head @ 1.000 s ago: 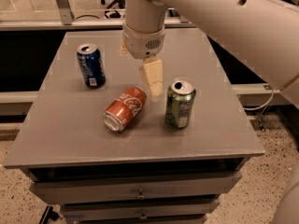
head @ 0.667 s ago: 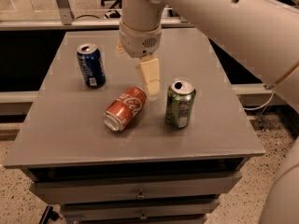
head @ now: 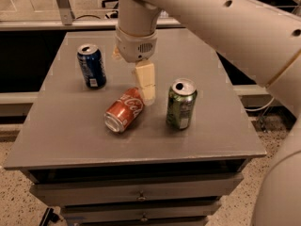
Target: Place coke can upright
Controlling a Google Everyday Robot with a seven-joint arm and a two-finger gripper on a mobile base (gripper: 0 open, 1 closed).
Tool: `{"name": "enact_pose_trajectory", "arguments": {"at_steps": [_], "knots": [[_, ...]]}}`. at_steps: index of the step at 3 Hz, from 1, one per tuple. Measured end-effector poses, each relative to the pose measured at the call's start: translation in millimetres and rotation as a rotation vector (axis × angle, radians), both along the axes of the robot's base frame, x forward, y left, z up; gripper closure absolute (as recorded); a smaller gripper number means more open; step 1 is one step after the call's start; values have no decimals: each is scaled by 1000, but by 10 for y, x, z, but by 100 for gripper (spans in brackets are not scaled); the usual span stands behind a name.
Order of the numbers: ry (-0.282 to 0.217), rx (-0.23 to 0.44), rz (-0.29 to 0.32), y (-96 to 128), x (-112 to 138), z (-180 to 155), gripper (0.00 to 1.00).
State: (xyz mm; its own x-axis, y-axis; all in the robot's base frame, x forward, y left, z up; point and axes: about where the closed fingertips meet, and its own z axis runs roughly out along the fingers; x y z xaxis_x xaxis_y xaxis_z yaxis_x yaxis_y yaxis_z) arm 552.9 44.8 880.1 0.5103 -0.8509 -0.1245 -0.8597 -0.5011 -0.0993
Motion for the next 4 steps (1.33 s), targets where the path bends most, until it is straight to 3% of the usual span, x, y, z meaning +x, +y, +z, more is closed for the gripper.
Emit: {"name": "enact_pose_trajectory", "arguments": {"at_steps": [4], "knots": [[131, 58, 79, -44, 7, -182, 0]]}}
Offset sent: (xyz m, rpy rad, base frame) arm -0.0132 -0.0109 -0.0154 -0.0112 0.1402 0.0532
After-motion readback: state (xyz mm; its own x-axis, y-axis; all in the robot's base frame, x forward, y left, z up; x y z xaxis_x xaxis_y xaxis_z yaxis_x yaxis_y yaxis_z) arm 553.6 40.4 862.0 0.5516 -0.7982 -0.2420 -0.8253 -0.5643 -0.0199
